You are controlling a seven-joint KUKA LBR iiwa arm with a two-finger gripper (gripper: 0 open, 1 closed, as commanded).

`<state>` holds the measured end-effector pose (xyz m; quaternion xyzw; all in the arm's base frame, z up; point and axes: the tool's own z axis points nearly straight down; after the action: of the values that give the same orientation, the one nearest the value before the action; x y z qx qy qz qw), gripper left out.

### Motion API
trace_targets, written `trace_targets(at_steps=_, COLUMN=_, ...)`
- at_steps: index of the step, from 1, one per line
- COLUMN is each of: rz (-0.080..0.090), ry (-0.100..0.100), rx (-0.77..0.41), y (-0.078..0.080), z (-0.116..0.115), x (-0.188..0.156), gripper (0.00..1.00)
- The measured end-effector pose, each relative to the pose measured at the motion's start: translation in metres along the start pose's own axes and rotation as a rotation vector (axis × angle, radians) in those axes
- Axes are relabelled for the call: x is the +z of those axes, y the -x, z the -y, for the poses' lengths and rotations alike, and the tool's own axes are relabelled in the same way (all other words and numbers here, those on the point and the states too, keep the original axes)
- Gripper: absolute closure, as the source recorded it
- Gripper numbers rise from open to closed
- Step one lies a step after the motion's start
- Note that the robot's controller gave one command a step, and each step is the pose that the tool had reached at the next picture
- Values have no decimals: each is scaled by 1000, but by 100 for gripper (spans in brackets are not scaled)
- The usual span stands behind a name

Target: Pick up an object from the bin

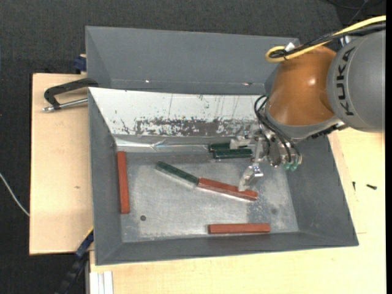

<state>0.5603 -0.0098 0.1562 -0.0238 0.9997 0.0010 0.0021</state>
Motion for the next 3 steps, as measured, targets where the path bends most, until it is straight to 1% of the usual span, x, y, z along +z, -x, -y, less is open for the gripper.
trace_targets(at_steps=1, rz=-2, ry=-1, rx=8, y=-6, z=-11, x=34, gripper=0)
trace_targets(at_steps=2, rz=-2, ry=0, rx=62, y=-18, z=-7, x=83, gripper=0)
trace_targets(at_steps=3, rz=1, ry=-1, rx=63, y=-16, z=-7, x=75, gripper=100)
